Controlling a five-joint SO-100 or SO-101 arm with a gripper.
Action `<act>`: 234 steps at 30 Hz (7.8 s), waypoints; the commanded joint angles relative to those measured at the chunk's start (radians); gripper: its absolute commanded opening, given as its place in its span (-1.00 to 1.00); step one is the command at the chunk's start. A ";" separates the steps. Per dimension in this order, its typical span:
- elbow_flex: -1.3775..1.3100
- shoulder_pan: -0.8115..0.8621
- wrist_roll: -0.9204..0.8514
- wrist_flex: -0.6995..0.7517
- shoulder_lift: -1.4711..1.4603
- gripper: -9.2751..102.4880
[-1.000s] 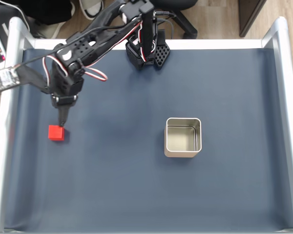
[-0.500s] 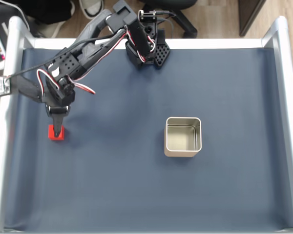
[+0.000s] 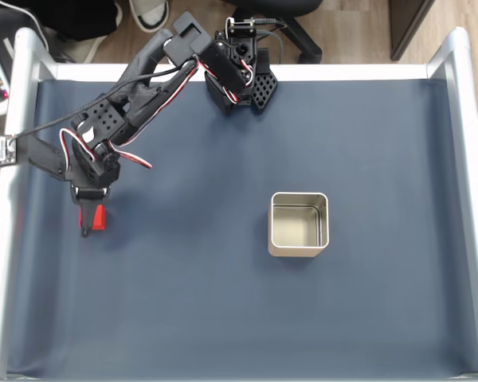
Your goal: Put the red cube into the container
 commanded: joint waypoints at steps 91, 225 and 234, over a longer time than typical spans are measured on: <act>0.360 -1.218 -0.287 0.337 0.752 -0.83; 1.160 -0.861 -0.497 0.080 1.701 -0.83; 1.345 -0.853 -0.491 0.089 1.859 -0.83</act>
